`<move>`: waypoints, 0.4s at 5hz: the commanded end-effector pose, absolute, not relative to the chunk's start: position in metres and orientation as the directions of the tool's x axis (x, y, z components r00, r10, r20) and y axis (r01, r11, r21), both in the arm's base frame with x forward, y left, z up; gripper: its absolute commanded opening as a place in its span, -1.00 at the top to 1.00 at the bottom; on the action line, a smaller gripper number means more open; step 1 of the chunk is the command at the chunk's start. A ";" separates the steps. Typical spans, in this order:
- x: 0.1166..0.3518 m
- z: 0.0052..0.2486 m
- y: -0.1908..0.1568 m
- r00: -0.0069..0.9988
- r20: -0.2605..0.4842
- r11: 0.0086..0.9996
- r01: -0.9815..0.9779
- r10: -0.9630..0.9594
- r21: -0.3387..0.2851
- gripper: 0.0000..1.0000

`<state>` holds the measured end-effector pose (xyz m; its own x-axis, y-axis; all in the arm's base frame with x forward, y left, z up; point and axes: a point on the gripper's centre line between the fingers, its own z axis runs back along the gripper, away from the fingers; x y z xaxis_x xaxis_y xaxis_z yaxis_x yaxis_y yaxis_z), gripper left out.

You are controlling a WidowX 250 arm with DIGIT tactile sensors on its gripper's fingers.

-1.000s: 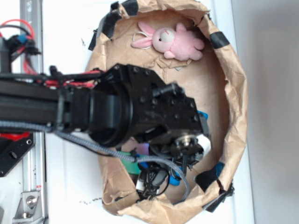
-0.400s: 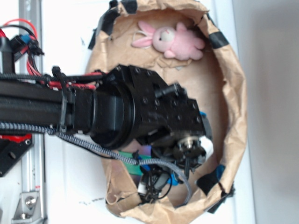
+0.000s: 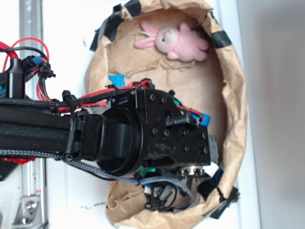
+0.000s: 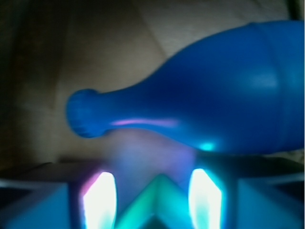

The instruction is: Grab the green block.

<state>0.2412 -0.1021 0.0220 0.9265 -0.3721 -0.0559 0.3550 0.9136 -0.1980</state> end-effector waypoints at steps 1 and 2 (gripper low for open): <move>0.241 0.056 -0.085 0.936 0.006 0.921 0.346 -0.351 -0.179 1.00; 0.253 0.088 -0.055 0.958 0.054 0.948 0.287 -0.282 -0.137 1.00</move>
